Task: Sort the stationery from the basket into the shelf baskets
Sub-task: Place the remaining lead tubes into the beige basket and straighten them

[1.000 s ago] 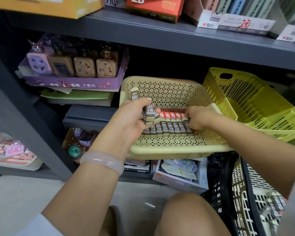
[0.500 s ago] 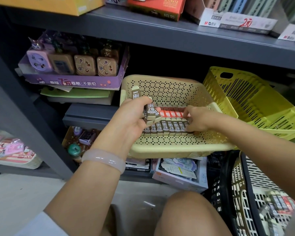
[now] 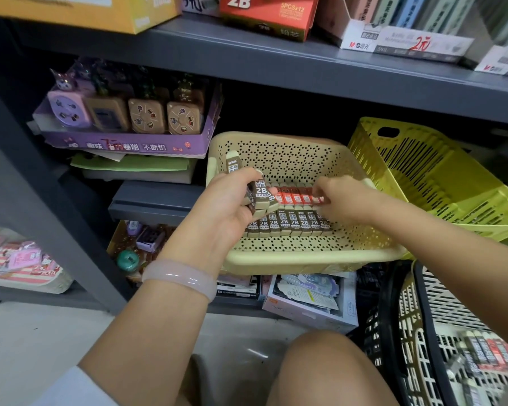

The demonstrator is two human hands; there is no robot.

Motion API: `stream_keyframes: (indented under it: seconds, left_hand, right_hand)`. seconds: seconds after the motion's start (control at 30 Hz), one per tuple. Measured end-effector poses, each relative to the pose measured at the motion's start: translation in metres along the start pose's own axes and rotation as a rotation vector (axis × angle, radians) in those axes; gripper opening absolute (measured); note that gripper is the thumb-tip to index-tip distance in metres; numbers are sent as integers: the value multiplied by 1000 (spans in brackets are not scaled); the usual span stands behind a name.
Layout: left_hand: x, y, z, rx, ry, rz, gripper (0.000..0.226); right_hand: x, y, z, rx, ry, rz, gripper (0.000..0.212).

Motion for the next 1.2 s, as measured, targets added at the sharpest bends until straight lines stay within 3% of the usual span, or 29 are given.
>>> stream_keyframes:
  seconds: [0.07,0.17,0.27,0.47,0.57,0.63,0.73,0.8,0.97,1.2]
  left_hand:
    - [-1,1,-1,5,-11,-18,26]
    - [-3,2,-2,-27,-43,42,32]
    - [-4,3,-4,-45,-68,65,32]
    - [-7,0,-4,-77,-32,88,18]
    - [-7,2,-3,-96,-4,33,17]
    - [-6,1,-1,-92,9,-1,20]
    - [-6,-1,0,-92,8,7,21]
    - [-6,-1,1,-97,3,15,21]
    - [-5,-2,2,-95,27,25,21]
    - [-5,-1,0,-96,27,10,20]
  right_hand:
    - [14,-14,-2,71,171,307,11]
    - [22,-42,-7,205,84,802,15]
    - [22,-56,-6,244,14,925,10]
    - [19,-48,-3,148,-46,1180,4]
    - [25,-36,-1,70,11,1309,5]
    - [30,-18,2,-28,108,1209,9]
    - [31,11,6,-124,169,401,12]
    - [22,18,8,-90,115,42,14]
    - [4,18,17,-109,49,-151,10]
    - [0,15,18,-138,-11,-149,23]
Point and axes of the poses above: each hand's wrist, its own z-axis towards the middle knuckle, its own x-axis out of the back of the hand, y = z × x, the point moved 3 cm from there along z, towards the middle knuckle, and after that the axes turned 3 degrees about x, right-handed, at the moved point
